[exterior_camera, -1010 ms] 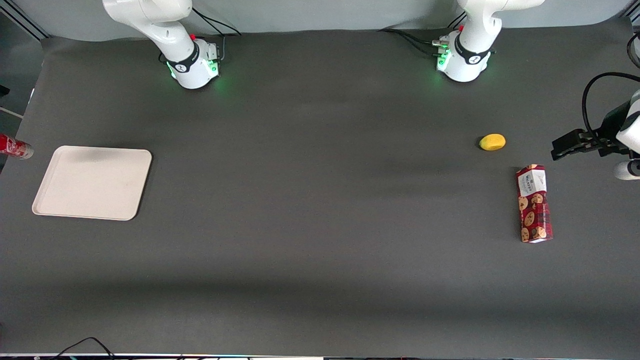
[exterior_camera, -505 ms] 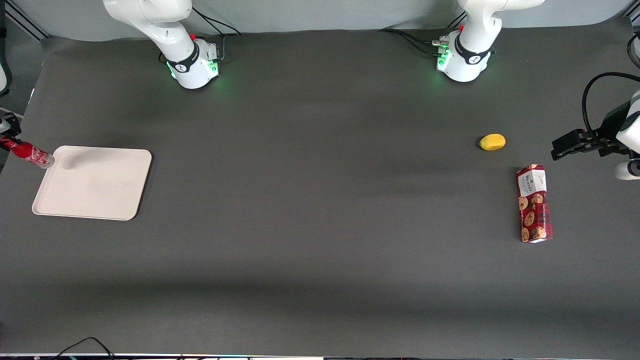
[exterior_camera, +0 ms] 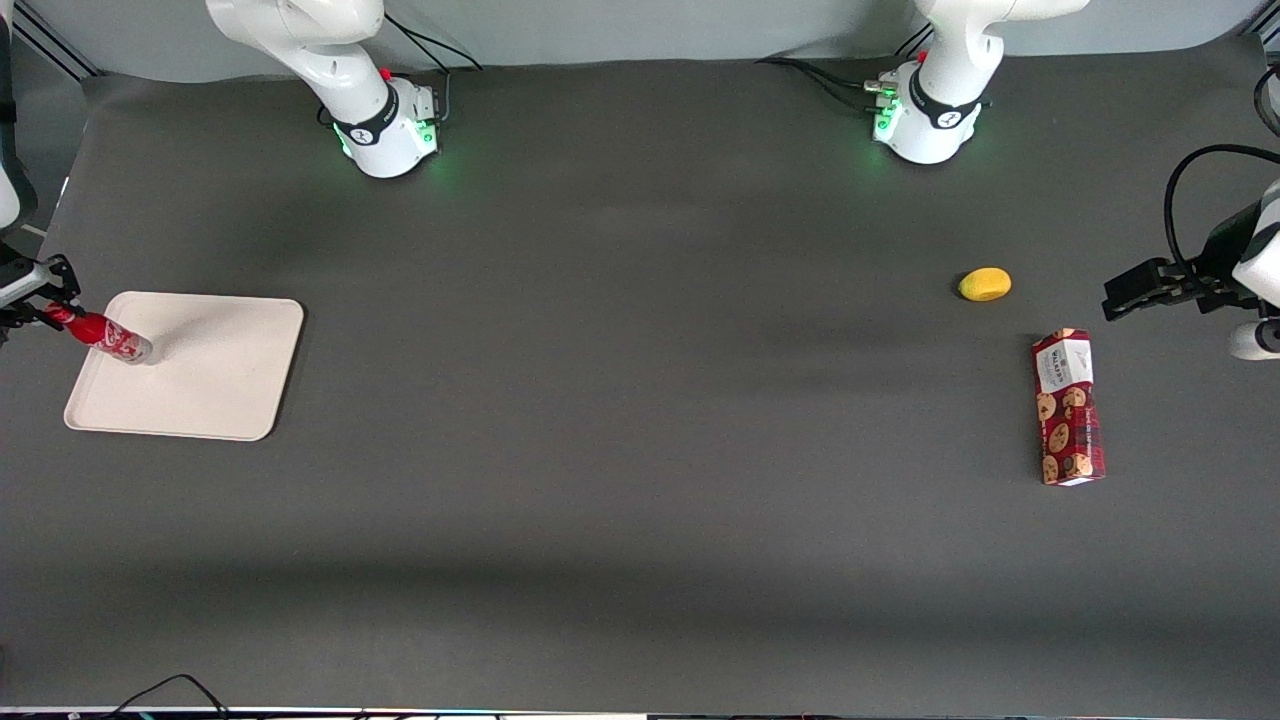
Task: Place coke bottle on tray
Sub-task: 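Lower the bottle onto the white tray and open the right gripper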
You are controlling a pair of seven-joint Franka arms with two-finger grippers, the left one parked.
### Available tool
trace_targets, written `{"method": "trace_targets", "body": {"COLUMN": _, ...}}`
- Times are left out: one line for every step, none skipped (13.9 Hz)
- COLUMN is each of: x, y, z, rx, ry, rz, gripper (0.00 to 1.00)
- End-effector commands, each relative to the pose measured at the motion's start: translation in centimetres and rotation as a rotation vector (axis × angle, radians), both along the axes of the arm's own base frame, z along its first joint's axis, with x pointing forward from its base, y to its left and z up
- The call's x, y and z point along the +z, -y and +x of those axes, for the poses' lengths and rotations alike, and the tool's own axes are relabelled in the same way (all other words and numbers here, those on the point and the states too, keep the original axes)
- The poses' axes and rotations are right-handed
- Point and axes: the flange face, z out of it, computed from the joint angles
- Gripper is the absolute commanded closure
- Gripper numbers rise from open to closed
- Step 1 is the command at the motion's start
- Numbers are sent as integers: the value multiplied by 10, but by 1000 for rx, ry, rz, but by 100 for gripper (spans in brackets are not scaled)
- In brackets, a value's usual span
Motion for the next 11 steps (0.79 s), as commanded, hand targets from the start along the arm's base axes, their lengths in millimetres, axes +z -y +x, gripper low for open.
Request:
{"method": "trace_targets", "body": {"x": 0, "y": 10, "z": 1, "rx": 20, "ry": 23, "rz": -5, "gripper": 100}}
{"method": "trace_targets", "body": {"x": 0, "y": 13, "z": -2, "rx": 16, "ry": 23, "rz": -6, "gripper": 100}}
{"method": "trace_targets", "body": {"x": -1, "y": 14, "z": -3, "rx": 15, "ry": 21, "rz": -7, "gripper": 100}}
{"method": "trace_targets", "body": {"x": -3, "y": 18, "z": -6, "rx": 8, "ry": 19, "rz": -10, "gripper": 100}}
{"method": "trace_targets", "body": {"x": -3, "y": 19, "z": -6, "rx": 7, "ry": 18, "rz": -13, "gripper": 93}}
{"method": "trace_targets", "body": {"x": -4, "y": 19, "z": -6, "rx": 6, "ry": 17, "rz": -12, "gripper": 69}}
{"method": "trace_targets", "body": {"x": -3, "y": 20, "z": -5, "rx": 4, "ry": 17, "rz": -14, "gripper": 1}}
{"method": "trace_targets", "body": {"x": -4, "y": 19, "z": -4, "rx": 8, "ry": 12, "rz": -9, "gripper": 0}}
{"method": "trace_targets", "body": {"x": -4, "y": 16, "z": -2, "rx": 1, "ry": 11, "rz": -4, "gripper": 0}}
{"method": "trace_targets", "body": {"x": 0, "y": 16, "z": 0, "rx": -6, "ry": 18, "rz": -3, "gripper": 0}}
{"method": "trace_targets", "body": {"x": 5, "y": 14, "z": 1, "rx": -14, "ry": 28, "rz": 0, "gripper": 0}}
